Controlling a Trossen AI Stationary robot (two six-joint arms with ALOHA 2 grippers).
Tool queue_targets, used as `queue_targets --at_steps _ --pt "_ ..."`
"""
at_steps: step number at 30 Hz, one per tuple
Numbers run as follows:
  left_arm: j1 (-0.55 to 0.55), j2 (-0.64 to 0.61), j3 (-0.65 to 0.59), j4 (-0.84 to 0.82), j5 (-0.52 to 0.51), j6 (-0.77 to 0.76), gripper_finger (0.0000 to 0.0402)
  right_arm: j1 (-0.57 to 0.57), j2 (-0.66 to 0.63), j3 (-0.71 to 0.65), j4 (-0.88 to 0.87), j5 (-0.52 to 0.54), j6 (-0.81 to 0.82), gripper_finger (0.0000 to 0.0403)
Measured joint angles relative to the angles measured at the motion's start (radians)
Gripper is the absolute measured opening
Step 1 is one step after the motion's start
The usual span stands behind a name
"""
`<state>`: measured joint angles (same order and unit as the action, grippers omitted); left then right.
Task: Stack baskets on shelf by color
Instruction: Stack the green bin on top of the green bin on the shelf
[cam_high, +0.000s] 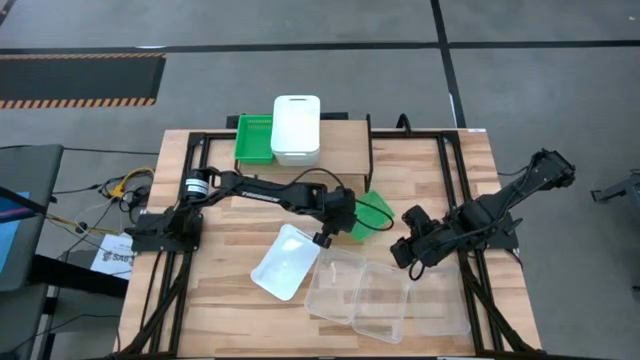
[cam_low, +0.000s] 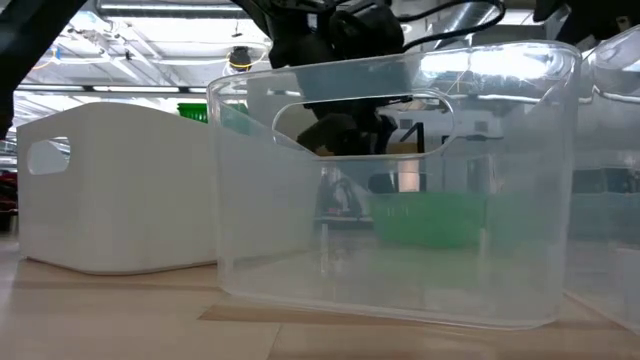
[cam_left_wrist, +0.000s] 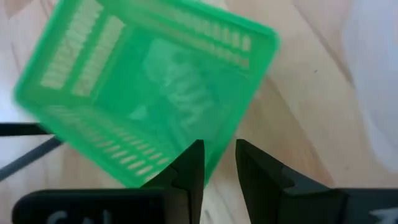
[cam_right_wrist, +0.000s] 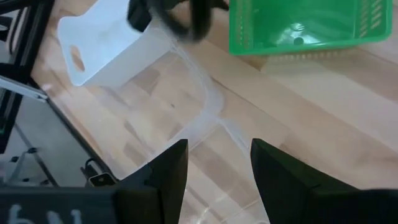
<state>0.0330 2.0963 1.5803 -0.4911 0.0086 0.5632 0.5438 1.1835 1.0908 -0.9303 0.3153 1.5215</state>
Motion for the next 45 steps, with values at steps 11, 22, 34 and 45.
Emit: queue_targets --at_steps 11,22,34,45 --pt "-0.009 0.047 -0.002 -0.057 0.040 0.032 0.0079 -0.001 -0.001 0.000 0.046 0.002 0.000 0.0201" --pt "-0.061 0.052 0.053 -0.126 -0.051 0.020 0.0003 -0.001 -0.001 0.000 0.060 0.004 -0.002 0.0201" --pt "-0.083 0.052 0.452 -0.587 -0.061 -0.170 0.0000 -0.001 -0.001 0.000 0.057 0.009 -0.016 0.0201" --pt "-0.111 -0.186 0.631 -1.064 -0.077 -0.406 0.0000 -0.001 -0.001 0.000 0.045 0.009 -0.065 0.0201"
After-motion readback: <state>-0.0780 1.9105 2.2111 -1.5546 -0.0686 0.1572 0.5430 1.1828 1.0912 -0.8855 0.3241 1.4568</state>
